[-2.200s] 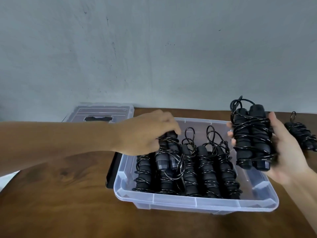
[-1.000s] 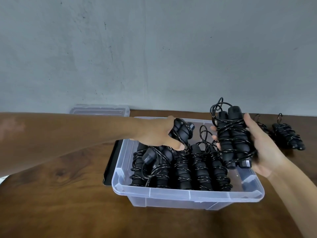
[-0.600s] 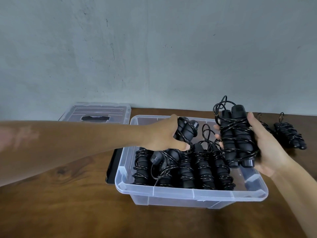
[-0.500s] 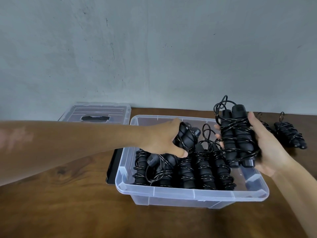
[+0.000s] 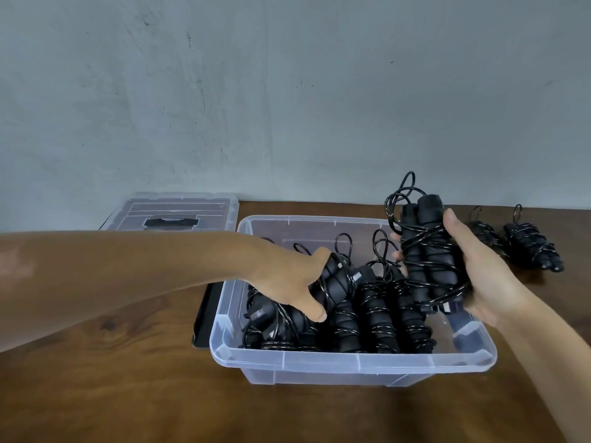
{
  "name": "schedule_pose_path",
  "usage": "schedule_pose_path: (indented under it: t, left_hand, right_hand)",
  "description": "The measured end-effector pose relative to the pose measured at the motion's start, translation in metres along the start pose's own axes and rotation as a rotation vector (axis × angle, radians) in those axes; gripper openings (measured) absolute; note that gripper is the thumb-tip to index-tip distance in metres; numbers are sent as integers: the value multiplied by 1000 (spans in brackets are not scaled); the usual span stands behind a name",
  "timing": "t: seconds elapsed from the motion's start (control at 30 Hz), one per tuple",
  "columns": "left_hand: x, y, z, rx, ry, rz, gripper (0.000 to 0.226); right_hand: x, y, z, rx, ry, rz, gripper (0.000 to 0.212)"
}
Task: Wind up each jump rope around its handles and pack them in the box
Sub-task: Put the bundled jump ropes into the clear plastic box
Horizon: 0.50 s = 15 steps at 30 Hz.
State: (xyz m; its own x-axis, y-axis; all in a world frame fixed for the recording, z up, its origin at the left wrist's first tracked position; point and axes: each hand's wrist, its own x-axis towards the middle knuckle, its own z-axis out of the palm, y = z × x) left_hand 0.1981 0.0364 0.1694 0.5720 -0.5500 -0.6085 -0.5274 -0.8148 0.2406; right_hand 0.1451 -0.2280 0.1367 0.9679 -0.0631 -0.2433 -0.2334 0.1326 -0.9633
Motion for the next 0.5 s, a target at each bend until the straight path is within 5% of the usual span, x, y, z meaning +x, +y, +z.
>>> schedule_pose_path:
  t: [0.17,0.5]
  left_hand:
    - [2,6,0,83,-36,-4,94]
    - [6,-2,32,175,87,54,94]
  right_hand:
    - [0,0,0,-11,27,-3,63]
    - [-4,0,6,-155,25,-61,57]
